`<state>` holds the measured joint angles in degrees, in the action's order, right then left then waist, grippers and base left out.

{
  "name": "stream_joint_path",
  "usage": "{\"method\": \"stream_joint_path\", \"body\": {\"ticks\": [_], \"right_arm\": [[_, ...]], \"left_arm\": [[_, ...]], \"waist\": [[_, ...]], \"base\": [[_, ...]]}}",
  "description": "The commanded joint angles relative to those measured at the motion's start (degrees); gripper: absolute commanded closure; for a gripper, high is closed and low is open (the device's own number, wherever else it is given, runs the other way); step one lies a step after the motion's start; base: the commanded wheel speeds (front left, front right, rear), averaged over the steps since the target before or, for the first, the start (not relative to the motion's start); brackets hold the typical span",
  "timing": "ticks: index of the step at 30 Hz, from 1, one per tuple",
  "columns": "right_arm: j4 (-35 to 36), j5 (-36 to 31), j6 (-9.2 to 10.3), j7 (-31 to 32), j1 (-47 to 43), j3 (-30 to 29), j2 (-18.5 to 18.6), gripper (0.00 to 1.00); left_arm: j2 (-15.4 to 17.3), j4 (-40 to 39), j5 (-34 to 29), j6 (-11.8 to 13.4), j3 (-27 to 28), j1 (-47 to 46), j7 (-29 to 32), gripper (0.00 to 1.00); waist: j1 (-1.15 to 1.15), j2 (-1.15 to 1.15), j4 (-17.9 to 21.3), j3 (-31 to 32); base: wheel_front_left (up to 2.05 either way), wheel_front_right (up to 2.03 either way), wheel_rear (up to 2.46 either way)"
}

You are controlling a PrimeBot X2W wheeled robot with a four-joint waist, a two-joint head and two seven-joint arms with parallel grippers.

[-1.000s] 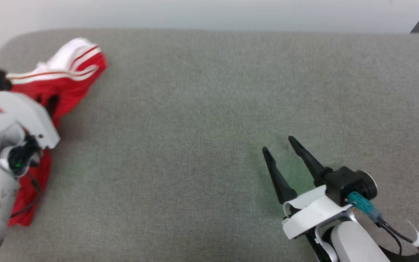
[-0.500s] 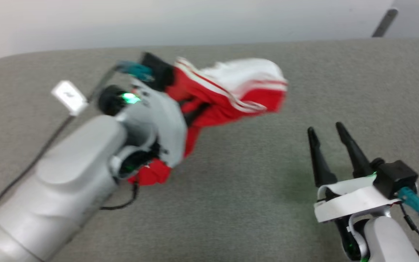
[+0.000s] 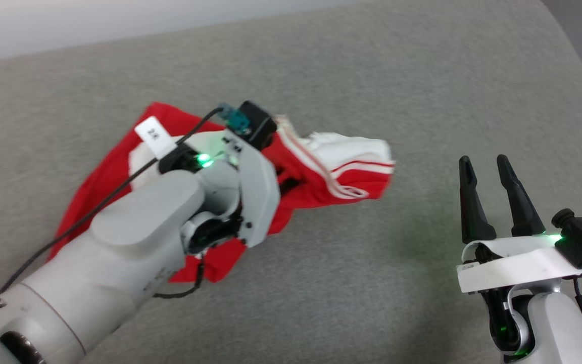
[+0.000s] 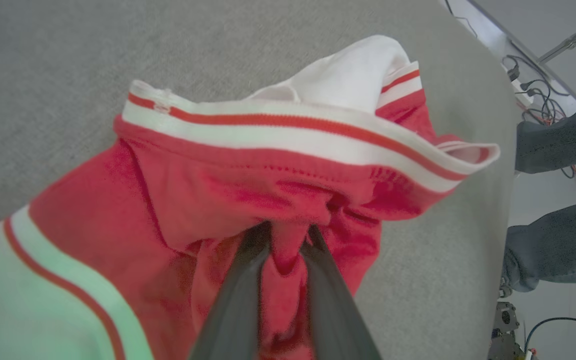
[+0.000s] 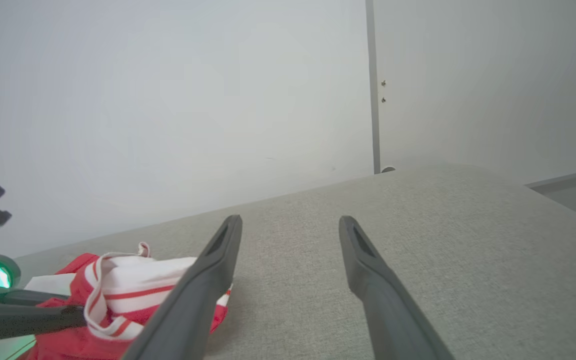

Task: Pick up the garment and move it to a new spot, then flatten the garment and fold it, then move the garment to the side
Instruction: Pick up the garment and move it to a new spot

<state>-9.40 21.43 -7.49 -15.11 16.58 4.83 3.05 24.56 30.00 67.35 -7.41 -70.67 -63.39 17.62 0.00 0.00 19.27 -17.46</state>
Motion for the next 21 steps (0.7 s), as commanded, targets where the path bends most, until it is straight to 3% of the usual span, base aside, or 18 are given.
{"method": "stream_joint_path", "body": {"ticks": [1, 8, 12, 14, 15, 16, 17, 21], "right_arm": [[0.1, 0.9, 0.00, -0.1, 0.4, 0.1, -0.3, 0.00], [0.1, 2.7, 0.00, -0.1, 0.8, 1.5, -0.2, 0.00], [0.0, 2.4, 0.00, -0.1, 1.3, 1.9, -0.2, 0.00], [-0.2, 1.8, 0.00, -0.1, 1.8, 2.2, -0.2, 0.00], [-0.2, 1.5, 0.00, -0.1, 1.9, 2.3, -0.2, 0.00], [-0.4, 1.1, 0.00, -0.1, 2.0, 2.3, -0.2, 0.00], [-0.6, 0.5, 0.00, -0.1, 2.0, 2.3, -0.2, 0.00], [-1.3, -1.8, 0.00, -0.1, 2.4, 2.2, -0.2, 0.00]], "left_arm": [[0.4, 1.3, 0.2, -0.1, -0.5, 0.3, 0.3, 1.00], [0.5, 10.5, -2.2, 0.2, -3.2, 3.5, 4.1, 1.00], [0.1, 12.9, -3.3, 0.5, -3.7, 4.3, 3.0, 0.98], [-0.3, 13.6, -2.9, 0.5, -3.9, 4.7, 2.5, 0.78], [-0.4, 13.6, -2.7, 0.5, -3.9, 4.6, 1.9, 0.61], [-0.6, 13.5, -2.1, 0.5, -3.9, 4.4, 1.2, 0.16], [-0.8, 13.4, -1.4, 0.5, -3.9, 4.0, 0.5, 0.00], [-1.4, 11.8, 0.0, 0.5, -3.3, 1.7, -3.0, 0.00]], "waist": [[0.00, 0.00, 5.5, -4.7], [0.00, 0.00, 7.5, -6.7], [0.00, 0.00, 7.3, -7.0], [0.00, 0.00, 6.8, -6.8], [0.00, 0.00, 6.4, -6.6], [0.00, 0.00, 6.0, -6.4], [0.00, 0.00, 5.4, -6.1], [0.00, 0.00, 2.3, -4.4]], "base": [[0.00, 0.00, 0.00], [0.00, 0.00, 0.00], [0.00, 0.00, 0.00], [0.00, 0.00, 0.00], [0.00, 0.00, 0.00], [0.00, 0.00, 0.00], [0.00, 0.00, 0.00], [0.00, 0.00, 0.00]]}}
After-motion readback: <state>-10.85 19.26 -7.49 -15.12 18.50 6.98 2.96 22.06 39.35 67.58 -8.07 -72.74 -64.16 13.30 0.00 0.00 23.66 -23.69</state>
